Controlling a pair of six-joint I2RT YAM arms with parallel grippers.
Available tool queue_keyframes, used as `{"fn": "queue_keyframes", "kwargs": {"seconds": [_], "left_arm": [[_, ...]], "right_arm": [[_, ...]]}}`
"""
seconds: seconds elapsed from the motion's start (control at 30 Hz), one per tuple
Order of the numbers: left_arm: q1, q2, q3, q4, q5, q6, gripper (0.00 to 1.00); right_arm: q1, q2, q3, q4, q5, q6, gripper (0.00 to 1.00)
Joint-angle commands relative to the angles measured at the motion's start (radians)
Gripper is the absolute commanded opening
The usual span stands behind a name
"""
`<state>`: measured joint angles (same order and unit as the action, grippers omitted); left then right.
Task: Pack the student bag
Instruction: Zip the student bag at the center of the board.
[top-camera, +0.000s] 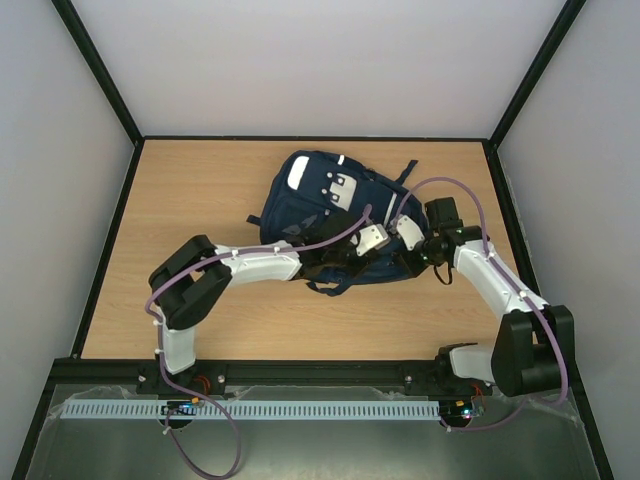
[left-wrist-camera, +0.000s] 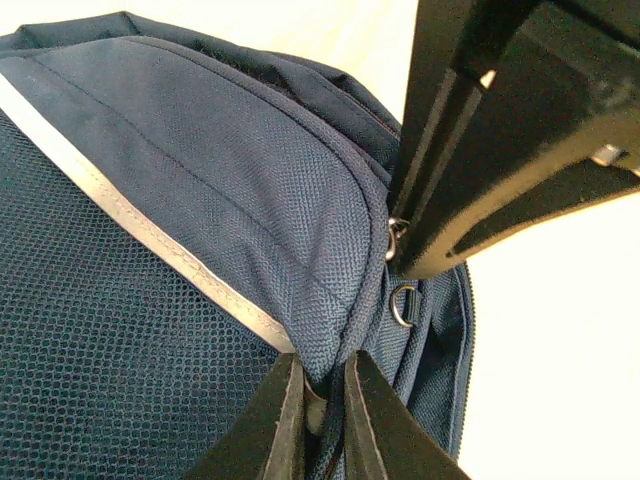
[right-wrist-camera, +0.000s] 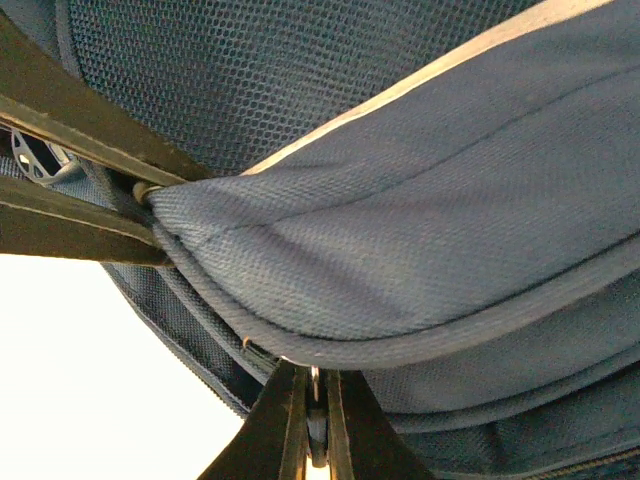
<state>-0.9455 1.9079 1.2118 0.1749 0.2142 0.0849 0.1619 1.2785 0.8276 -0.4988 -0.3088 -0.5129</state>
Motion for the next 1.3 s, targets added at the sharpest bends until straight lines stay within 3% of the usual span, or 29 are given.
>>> {"fn": "queue_keyframes", "kwargs": {"seconds": [0.0, 0.27, 0.43, 0.53, 0.63, 0.77, 0.93, 1.27], "left_arm": [[0.003, -0.103, -0.076, 0.029, -0.004, -0.004, 0.02], [-0.076, -0.251, -0.247, -0.034, -0.113, 0.036, 0.02], [-0.104, -0.372, -0.376, -0.118, -0.249, -0.020, 0.02], [-0.074, -0.486, -0.474, -0.144, -0.296, -0.074, 0.02], [-0.019, -0.661, -0.581, -0.131, -0.304, -0.109, 0.03], [-0.016, -0.775, -0.565, -0.195, -0.346, -0.112, 0.34], [-0.052, -0.868, -0.581, -0.181, -0.244, -0.085, 0.57], [-0.090, -0.736, -0.550, -0.097, -0.256, -0.084, 0.62]], "right_arm": [[-0.021, 0.006, 0.055, -0.111, 0.082, -0.096, 0.01], [-0.076, 0.108, 0.112, -0.157, 0.135, -0.181, 0.01], [-0.070, 0.101, 0.164, -0.225, 0.036, -0.181, 0.01], [-0.005, 0.063, 0.145, -0.247, 0.000, -0.166, 0.01], [0.140, 0.029, 0.105, -0.238, -0.004, -0.108, 0.01], [0.283, 0.034, 0.110, -0.218, -0.053, -0.001, 0.01], [0.406, 0.059, 0.165, -0.192, -0.066, 0.082, 0.01], [0.508, 0.114, 0.211, -0.176, -0.078, 0.155, 0.01]]}}
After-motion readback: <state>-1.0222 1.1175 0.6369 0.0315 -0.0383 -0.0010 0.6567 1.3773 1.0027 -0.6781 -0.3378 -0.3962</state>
